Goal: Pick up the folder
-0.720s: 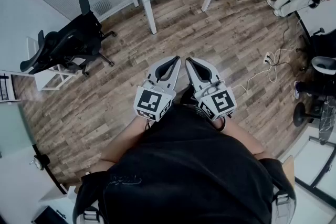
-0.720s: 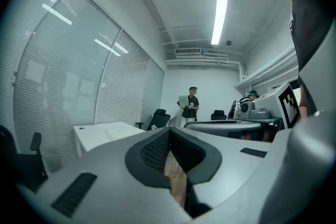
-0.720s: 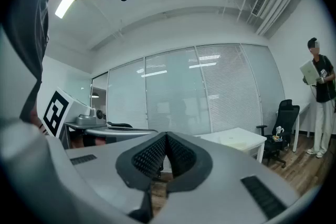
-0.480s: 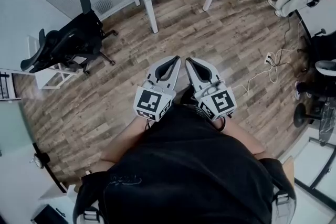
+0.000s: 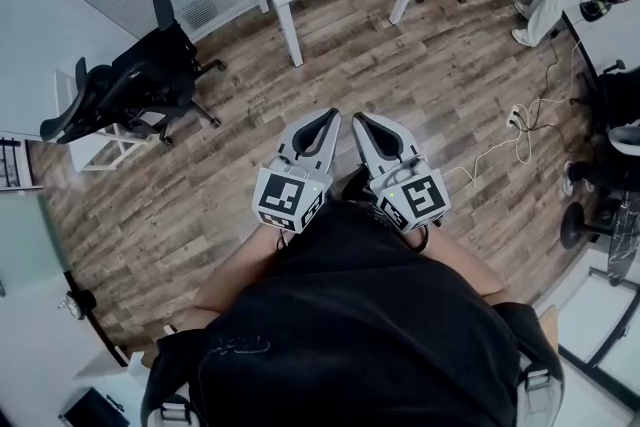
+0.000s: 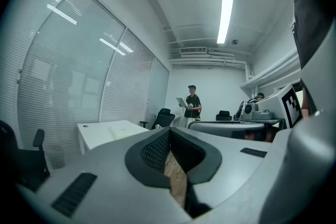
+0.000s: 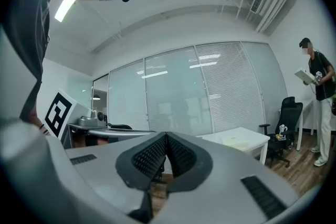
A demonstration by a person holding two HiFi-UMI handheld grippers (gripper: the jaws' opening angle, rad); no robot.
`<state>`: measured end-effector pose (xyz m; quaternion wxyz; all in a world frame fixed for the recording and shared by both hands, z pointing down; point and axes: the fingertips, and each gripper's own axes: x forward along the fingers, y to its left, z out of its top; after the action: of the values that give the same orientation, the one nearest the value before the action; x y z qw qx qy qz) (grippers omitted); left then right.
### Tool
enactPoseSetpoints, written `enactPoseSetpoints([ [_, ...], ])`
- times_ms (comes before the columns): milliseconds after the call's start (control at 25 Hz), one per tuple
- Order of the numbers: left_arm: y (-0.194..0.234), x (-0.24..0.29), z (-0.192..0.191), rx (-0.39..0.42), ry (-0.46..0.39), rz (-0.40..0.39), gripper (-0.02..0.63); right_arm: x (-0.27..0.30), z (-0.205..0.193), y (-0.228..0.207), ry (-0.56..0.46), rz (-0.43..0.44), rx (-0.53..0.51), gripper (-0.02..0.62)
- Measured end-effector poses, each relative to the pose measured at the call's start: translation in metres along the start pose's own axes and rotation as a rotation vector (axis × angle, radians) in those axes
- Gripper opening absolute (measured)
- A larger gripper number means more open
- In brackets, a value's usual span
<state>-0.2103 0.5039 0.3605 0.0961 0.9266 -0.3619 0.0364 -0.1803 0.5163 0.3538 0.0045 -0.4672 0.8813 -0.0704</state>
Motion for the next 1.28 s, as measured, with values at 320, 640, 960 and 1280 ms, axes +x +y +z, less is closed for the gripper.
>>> enactPoseSetpoints([
  [320, 0.012, 0.05, 0.005, -0.022, 0.004, 0.014, 0.012, 0.016, 0.003, -0.051, 0.013, 0.0, 0.019, 0.021],
  [640, 0.018, 0.129, 0.017, -0.028, -0.012, 0.019, 0.012, 0.03, 0.016, -0.132, -0.006, -0.008, 0.007, 0.021],
  [960, 0.005, 0.219, 0.041, -0.028, -0.033, 0.032, 0.012, 0.033, 0.042, -0.22, -0.023, 0.022, -0.005, 0.021],
  [1280, -0.005, 0.275, 0.038, -0.055, -0.007, 0.054, 0.012, 0.032, 0.039, -0.278, -0.016, 0.053, 0.047, 0.021],
])
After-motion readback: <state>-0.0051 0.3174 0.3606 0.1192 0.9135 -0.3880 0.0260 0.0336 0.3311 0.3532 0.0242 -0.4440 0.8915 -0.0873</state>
